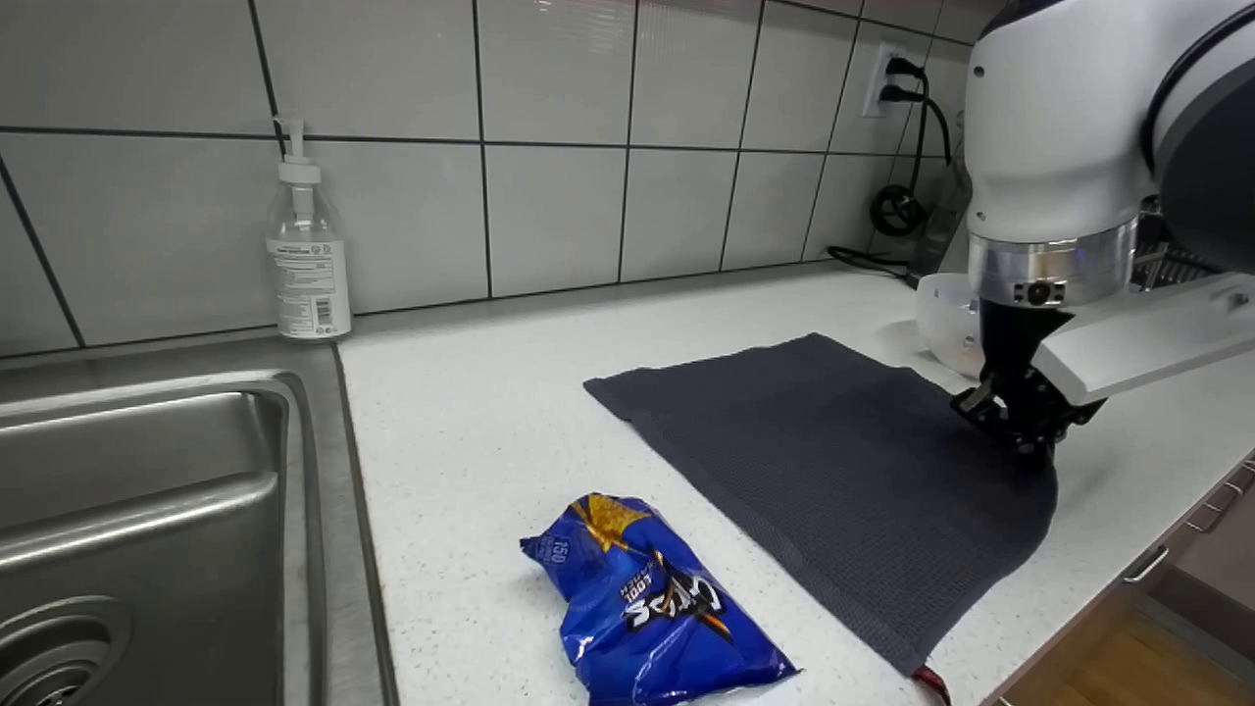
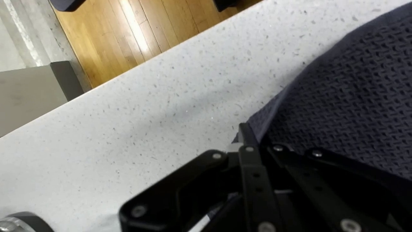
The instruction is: Fold the towel
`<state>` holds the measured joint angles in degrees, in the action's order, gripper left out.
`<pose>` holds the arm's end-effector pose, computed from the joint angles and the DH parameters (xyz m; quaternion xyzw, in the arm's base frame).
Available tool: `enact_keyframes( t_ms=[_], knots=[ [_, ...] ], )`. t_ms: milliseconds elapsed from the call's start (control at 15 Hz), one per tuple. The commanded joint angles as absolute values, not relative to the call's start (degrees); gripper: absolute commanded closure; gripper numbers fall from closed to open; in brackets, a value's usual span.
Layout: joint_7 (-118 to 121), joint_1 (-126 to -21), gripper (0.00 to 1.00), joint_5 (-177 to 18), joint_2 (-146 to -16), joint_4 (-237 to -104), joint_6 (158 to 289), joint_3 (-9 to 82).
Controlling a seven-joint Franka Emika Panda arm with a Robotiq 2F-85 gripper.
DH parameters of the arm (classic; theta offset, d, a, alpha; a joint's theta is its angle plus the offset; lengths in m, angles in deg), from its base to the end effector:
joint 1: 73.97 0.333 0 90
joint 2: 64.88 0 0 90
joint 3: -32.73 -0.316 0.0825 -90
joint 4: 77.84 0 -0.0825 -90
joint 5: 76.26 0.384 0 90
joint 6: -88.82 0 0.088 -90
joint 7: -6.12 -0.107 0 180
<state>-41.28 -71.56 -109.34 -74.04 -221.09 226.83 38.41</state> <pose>0.4413 -0.0301 0.2051 0.9582 -0.1954 -0.0487 0.2033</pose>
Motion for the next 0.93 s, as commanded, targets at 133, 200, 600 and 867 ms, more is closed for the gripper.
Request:
enact_keyframes(
  t_ms=[133,200,600,867],
  knots=[
    [-42.29,-70.70,0.99,-110.43,-71.07,-220.95,226.12,37.80],
    [-42.20,-70.55,0.99,-110.24,-70.78,-220.81,226.22,37.57],
    [-42.85,-69.43,0.99,-110.27,-69.79,-219.93,226.04,35.61],
    [-43.37,-68.43,0.99,-110.81,-70.29,-218.57,226.37,34.22]
  ],
)
